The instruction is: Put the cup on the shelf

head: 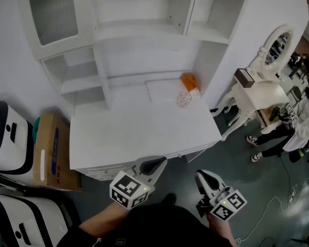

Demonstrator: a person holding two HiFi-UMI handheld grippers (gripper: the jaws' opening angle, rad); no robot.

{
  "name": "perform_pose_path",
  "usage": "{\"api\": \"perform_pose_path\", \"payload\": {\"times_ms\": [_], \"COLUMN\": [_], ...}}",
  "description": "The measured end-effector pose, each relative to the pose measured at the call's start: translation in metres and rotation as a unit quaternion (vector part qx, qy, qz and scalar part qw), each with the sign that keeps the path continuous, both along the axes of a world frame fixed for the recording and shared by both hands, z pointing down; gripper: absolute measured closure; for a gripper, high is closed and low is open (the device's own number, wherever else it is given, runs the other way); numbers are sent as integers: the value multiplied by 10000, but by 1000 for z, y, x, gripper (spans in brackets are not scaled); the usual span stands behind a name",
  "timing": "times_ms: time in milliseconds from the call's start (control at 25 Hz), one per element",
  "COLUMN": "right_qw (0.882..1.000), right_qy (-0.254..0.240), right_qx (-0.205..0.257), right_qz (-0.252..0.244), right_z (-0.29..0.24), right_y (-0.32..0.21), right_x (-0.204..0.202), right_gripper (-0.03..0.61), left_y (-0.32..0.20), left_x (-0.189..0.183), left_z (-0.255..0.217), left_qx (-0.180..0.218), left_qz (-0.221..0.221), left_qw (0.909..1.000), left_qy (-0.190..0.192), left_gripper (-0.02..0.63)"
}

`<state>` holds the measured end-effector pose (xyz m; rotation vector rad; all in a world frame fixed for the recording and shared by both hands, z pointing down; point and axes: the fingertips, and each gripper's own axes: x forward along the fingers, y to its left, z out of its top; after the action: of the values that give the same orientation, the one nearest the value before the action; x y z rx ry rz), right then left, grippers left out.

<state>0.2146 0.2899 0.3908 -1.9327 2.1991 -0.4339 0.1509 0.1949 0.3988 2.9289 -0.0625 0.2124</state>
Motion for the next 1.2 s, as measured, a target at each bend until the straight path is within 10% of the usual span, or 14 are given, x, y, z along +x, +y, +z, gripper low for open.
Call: {"api": "perform_pose_path", "payload": {"times_ms": [600, 1200], "right_qw": [9959, 9857], "right_qy": [-308, 135], "right_qx": [-475, -440], "right_qz": [-709, -1620], "right_z": [35, 31], "right_y": [-9, -196], "right_x": [143, 189], "right_gripper": [561, 560], "left_y": [-30, -184], "left_x": [135, 177], "left_z": [17, 24], "left_qx": [-107, 243], "left_qz": [-805, -1359], "left_qw": [9965, 9902], "left_qy": [-170, -204], "left_gripper": [611, 611]}}
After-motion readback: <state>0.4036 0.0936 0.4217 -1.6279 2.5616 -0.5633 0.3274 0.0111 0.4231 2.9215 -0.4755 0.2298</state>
